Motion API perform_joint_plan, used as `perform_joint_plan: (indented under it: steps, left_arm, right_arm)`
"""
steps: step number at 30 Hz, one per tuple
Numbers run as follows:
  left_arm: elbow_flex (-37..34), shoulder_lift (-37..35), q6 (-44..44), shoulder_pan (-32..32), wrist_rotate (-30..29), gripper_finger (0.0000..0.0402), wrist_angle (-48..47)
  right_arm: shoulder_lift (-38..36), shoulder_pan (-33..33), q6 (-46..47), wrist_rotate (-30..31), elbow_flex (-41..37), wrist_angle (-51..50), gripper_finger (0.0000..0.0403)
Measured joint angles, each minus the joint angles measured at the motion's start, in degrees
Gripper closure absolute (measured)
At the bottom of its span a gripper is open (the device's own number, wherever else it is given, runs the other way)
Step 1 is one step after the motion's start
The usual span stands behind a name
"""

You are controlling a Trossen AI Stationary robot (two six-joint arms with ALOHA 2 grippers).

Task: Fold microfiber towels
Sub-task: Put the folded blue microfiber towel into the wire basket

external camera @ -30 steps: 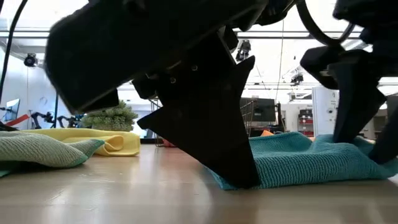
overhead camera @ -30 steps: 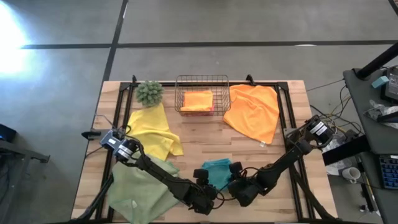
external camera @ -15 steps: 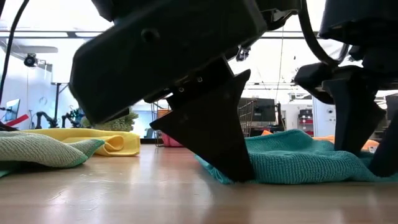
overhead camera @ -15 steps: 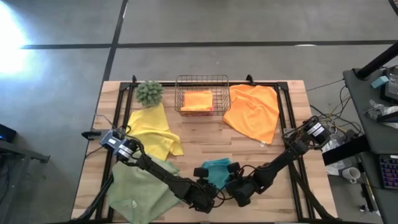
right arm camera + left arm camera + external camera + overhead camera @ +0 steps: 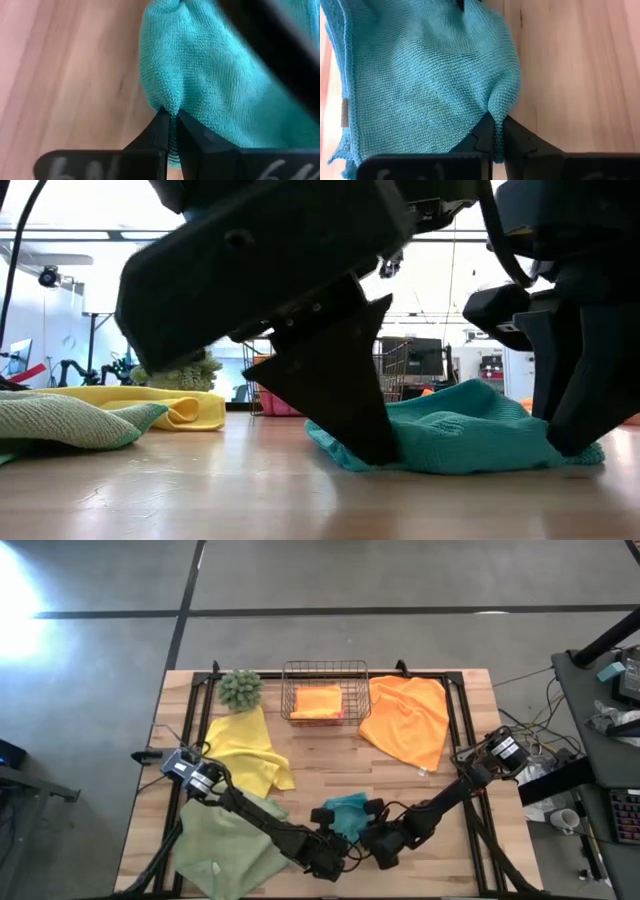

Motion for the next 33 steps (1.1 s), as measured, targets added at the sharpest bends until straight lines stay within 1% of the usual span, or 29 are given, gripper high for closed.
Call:
perform_joint_plan:
  steps: [6, 11, 18, 22, 25, 33]
  left_arm:
    - [0.15, -4.6, -0.06, 0.13, -0.44, 0.0399, -5.97]
    - [0.02, -10.34, 3.6, 0.82, -0.38, 0.0399, -10.82]
    - [-0.15, -18.21, 5.94, 3.98, -2.32, 0.0399, -24.01]
    - [-0.63, -22.91, 7.22, 6.32, -5.07, 0.0399, -28.52]
    - [-2.22, -26.21, 10.04, 8.16, -6.25, 0.0399, -29.03]
    - [-11.21, -34.27, 15.17, 13.47, -6.28, 0.0399, -28.18]
  right_arm:
    - [-3.08, -0.13, -0.18, 1.13, 4.95, -8.25, 0.0391]
    - [-3.26, -0.59, -1.08, 5.81, 11.63, -15.7, 0.0391]
    - [-3.26, -5.67, -1.59, 11.32, 20.78, -23.95, 0.0392]
    - [-3.3, -9.19, -3.53, 11.65, 24.35, -24.89, 0.0392]
    - [-3.3, -11.45, -5.85, 12.45, 26.42, -24.87, 0.0392]
    - [-3.3, -18.34, -10.6, 13.37, 32.46, -25.41, 0.0392]
